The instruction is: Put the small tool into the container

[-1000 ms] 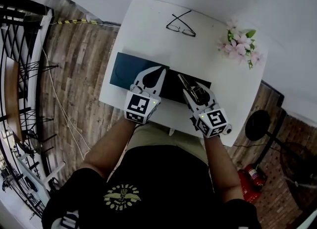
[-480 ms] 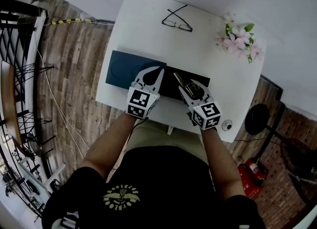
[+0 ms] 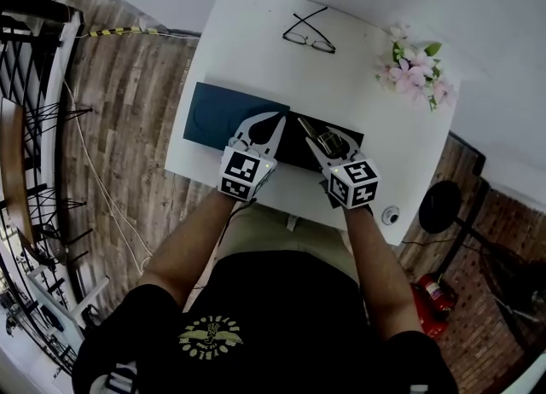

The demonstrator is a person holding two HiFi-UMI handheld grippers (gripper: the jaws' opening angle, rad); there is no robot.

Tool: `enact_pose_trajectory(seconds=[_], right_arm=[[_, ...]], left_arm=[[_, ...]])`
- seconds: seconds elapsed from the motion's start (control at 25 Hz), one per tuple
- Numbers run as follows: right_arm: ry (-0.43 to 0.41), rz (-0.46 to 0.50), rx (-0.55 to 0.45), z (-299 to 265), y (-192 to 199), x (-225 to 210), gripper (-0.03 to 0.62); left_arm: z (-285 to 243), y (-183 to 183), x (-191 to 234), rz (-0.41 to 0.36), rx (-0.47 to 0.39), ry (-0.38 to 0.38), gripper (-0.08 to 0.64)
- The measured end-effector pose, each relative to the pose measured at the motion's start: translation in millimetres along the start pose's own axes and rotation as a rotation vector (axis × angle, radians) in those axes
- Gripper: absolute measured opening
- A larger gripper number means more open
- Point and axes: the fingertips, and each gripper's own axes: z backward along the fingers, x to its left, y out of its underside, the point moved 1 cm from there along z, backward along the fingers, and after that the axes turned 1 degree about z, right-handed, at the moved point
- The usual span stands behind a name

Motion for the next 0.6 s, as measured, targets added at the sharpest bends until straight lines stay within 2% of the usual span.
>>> enact_pose_trajectory(seconds=[0.24,0.44,0.6], right_arm=[[0.037,-0.018,0.092,-7.0,9.0,-6.7,0.198],[-0.014,0.028,0.127,-4.5,11.4,2.9,0.268],[0.003,0.059,0.118,11.7,9.6,-1.4,0.279]], left_arm=[[1.8,1.0,3.6,0.027,-0.004,-0.011,0.006],[2.7,1.2,0.9,0.004,-0.007,-0.02,0.006],[1.5,1.8,-0.7,-0.019,-0.009,-0.025,0.006]])
